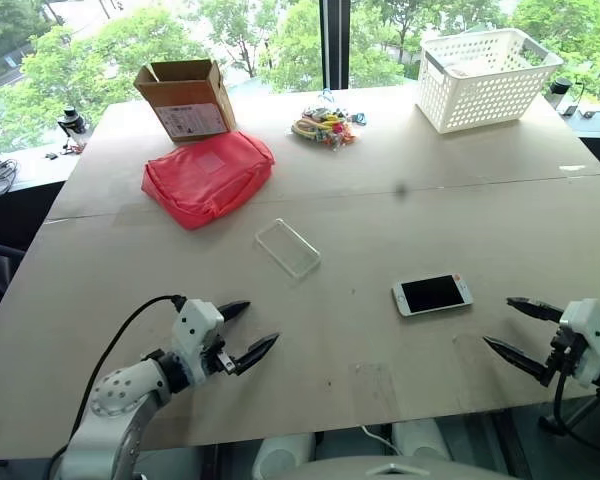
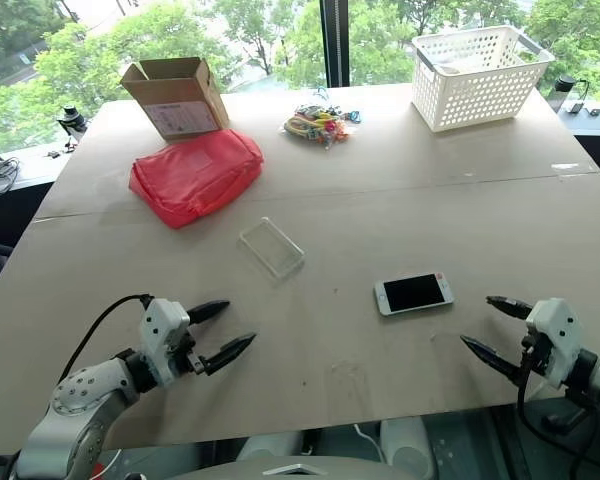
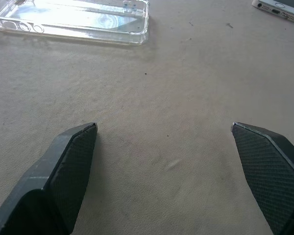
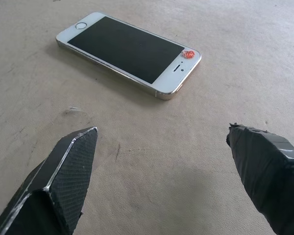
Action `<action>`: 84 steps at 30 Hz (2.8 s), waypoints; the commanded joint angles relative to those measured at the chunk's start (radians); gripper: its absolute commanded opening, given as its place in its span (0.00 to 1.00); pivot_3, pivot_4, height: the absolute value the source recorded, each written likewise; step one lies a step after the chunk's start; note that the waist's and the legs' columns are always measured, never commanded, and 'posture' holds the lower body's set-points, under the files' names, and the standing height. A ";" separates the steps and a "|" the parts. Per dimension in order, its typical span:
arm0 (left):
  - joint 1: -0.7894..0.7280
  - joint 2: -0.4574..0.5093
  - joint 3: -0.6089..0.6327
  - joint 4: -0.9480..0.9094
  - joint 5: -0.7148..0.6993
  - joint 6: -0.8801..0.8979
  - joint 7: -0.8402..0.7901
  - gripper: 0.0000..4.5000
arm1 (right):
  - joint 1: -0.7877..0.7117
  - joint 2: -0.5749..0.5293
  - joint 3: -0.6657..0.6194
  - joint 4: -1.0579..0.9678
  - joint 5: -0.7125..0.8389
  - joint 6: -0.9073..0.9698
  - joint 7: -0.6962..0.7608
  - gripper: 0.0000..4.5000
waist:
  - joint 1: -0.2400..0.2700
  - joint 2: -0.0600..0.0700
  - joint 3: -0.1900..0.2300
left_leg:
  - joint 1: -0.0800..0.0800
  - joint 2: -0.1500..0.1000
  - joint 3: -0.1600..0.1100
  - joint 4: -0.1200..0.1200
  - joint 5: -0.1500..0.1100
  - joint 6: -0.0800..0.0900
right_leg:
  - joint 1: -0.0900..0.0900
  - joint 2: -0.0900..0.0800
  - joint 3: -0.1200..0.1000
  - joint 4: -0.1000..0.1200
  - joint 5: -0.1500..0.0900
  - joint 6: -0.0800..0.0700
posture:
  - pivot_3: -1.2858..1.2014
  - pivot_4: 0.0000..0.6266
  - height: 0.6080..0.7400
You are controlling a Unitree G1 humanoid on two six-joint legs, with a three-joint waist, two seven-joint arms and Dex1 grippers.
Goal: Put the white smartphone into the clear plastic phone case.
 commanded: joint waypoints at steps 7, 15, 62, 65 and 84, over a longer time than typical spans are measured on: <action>-0.001 0.014 -0.001 -0.013 0.004 -0.001 0.000 0.99 | -0.014 0.010 0.005 -0.035 -0.003 -0.007 -0.015 1.00 | 0.000 0.000 0.000 | 0.000 0.000 0.000 0.000 0.000 0.000 | 0.000 0.000 0.000 0.000 0.000 0.000 | 0.52 0.24 1.00; -0.116 0.071 -0.043 0.048 0.071 -0.041 -0.038 0.99 | -0.023 0.014 0.011 -0.212 0.184 0.145 -0.005 1.00 | 0.001 0.000 0.000 | 0.000 0.000 -0.001 0.000 0.000 0.000 | 0.000 0.000 -0.001 0.000 0.000 0.000 | 0.52 0.24 1.00; -1.341 0.047 -0.368 1.485 0.449 -0.711 -0.687 0.18 | -0.261 -0.027 0.090 -0.482 0.260 0.375 -0.152 1.00 | -0.004 -0.013 0.006 | -0.003 -0.006 -0.002 0.013 0.000 0.000 | -0.001 0.001 -0.006 0.014 0.000 0.001 | 0.52 0.24 1.00; -1.334 0.049 -0.375 1.490 0.469 -0.713 -0.696 0.02 | -0.258 -0.026 0.093 -0.483 0.256 0.371 -0.156 1.00 | -0.006 -0.013 0.006 | -0.003 -0.006 -0.002 0.013 0.000 0.000 | -0.001 0.001 -0.006 0.014 0.000 0.001 | 0.52 0.24 1.00; -1.069 0.035 -0.432 0.752 0.229 -0.066 -0.750 0.02 | -0.235 -0.030 0.098 -0.497 0.228 0.371 -0.176 1.00 | -0.009 -0.013 0.007 | -0.003 -0.004 -0.006 0.013 0.000 0.000 | -0.001 0.001 -0.004 0.014 0.000 0.001 | 0.52 0.24 1.00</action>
